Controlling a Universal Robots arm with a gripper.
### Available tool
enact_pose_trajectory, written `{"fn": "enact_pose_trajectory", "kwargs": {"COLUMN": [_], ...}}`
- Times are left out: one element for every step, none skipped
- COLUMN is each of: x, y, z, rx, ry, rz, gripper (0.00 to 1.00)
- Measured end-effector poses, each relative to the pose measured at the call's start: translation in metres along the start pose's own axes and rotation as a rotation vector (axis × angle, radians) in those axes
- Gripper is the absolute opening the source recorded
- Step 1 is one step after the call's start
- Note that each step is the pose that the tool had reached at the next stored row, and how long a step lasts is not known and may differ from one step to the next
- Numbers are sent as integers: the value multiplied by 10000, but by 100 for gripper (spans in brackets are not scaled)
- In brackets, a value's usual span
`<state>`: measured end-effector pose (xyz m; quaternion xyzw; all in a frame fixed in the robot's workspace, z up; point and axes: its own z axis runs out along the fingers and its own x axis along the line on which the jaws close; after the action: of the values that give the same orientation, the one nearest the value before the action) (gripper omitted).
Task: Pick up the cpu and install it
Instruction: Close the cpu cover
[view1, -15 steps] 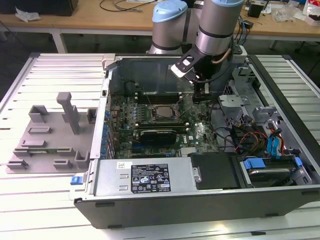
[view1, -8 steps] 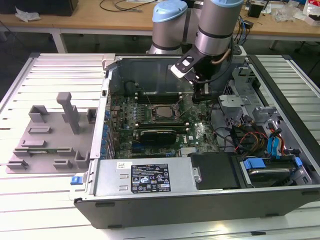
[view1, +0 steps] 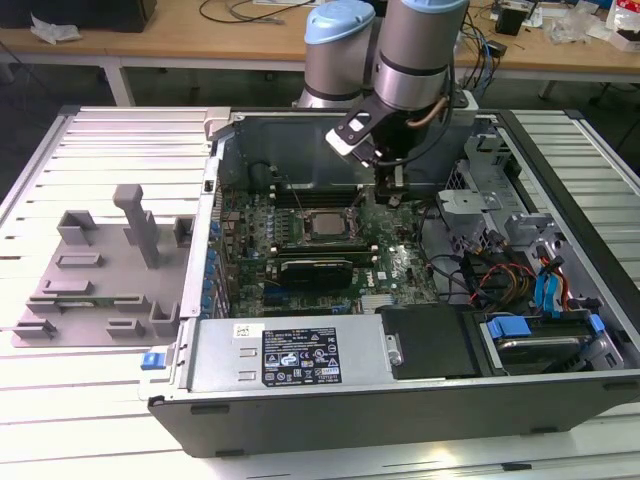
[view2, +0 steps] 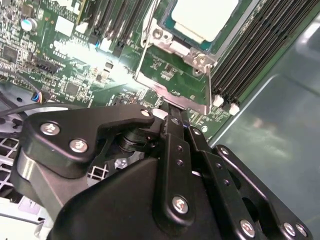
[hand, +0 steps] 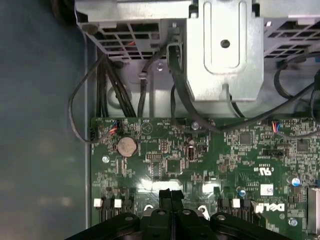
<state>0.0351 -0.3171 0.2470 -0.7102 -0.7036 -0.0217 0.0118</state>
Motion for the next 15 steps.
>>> {"fn": "enact_pose_trajectory", "kwargs": {"x": [2, 3, 5, 7, 9, 13, 17, 21, 25, 31, 36, 45, 54, 58, 59], "y": [-22, -40, -71, -90, -104, -144, -170, -206, -239, -284, -320, -373, -433, -472, -493], "z": [0, -1, -1, -1, -1, -1, -2, -2, -2, -2, -3, -3, -4, -4, -3], "rx": [-9, -17, -32, -39, -45, -61, -72, -88, -103, -124, -141, -167, -195, -212, -216], "ry": [0, -1, 1, 1, 1, 0, 0, 1, 1, 1, 1, 2, 1, 2, 3], "rz": [0, -1, -2, -2, -2, -4, -4, -4, -6, -6, -7, -8, -10, -10, -10], "gripper": [11, 11, 11, 11, 11, 11, 11, 11, 11, 11, 11, 11, 11, 11, 11]}}
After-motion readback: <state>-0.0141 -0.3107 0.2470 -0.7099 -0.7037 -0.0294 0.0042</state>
